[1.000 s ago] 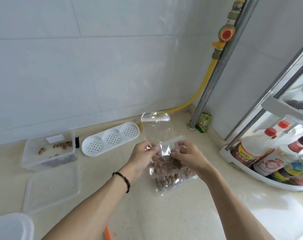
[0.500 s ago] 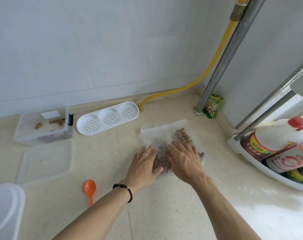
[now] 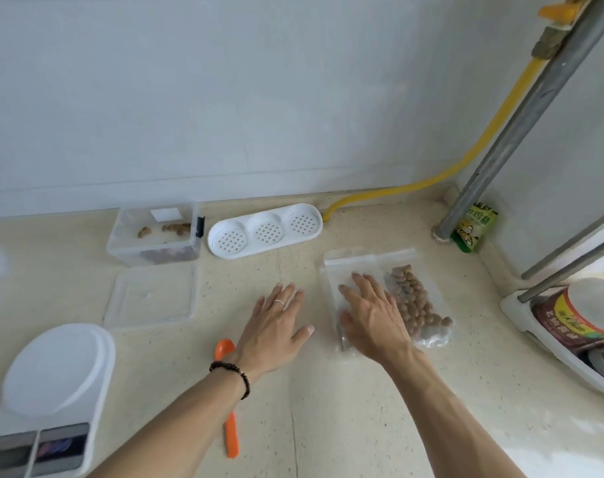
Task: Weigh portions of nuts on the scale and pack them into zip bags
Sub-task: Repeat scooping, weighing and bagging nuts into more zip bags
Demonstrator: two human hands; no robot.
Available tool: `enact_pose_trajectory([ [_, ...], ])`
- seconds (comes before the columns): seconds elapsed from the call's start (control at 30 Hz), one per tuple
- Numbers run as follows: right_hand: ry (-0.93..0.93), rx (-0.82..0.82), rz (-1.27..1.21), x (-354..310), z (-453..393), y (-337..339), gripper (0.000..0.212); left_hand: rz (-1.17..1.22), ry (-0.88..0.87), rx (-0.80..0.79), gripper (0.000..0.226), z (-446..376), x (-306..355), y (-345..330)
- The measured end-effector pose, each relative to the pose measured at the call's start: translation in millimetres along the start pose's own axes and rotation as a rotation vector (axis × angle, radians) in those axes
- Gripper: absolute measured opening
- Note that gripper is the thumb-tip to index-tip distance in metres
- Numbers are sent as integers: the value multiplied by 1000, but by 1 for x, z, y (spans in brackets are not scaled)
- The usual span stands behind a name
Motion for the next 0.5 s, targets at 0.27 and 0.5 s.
enact_pose_trajectory([
  [0.27, 180, -60, -92, -138, -63, -15, 53, 64, 297, 186, 70, 60, -134, 65],
  [0.5, 122, -193, -382, -220, -109, -58, 53, 171, 530, 163, 70, 74, -251, 76],
])
Point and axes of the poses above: each hand's wrist, its own z-axis away from the middle knuckle, its own y-axis out of the back of the hand, x = y × z, the point moved 5 cm from there along -z, towards the middle knuckle, and after that the axes turned 7 degrees about -x, right-handed, at the moved point
